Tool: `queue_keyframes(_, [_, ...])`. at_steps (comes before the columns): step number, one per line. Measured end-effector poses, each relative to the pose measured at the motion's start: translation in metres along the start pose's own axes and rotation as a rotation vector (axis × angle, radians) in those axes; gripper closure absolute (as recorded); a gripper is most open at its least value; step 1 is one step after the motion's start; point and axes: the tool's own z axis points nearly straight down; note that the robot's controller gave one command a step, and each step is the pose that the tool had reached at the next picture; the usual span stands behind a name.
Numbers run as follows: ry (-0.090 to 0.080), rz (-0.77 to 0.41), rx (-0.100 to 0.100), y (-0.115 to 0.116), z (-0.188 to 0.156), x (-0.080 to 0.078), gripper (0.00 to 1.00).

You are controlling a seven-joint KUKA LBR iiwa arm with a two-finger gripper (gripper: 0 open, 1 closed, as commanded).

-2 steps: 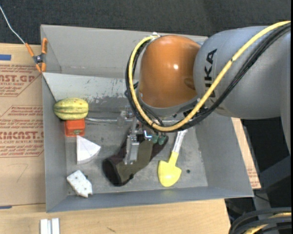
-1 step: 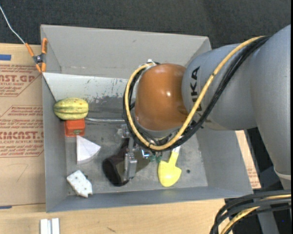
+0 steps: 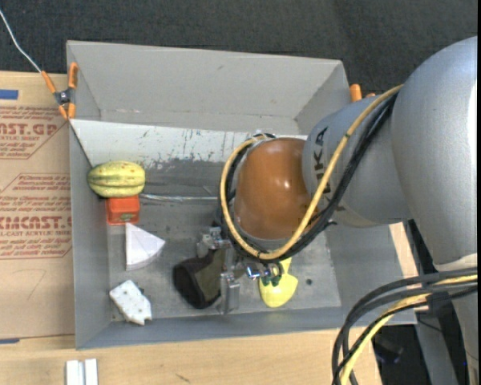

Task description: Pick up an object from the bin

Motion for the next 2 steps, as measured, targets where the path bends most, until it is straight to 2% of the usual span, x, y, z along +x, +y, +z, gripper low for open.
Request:
queue_keyframes(1, [-0.002, 0.0, -0.001, 0.001, -0.001, -0.001, 0.0])
queue_keyframes(2, [-0.003, -0.619, -0.002, -0.024, 0.023, -0.04, 1.0])
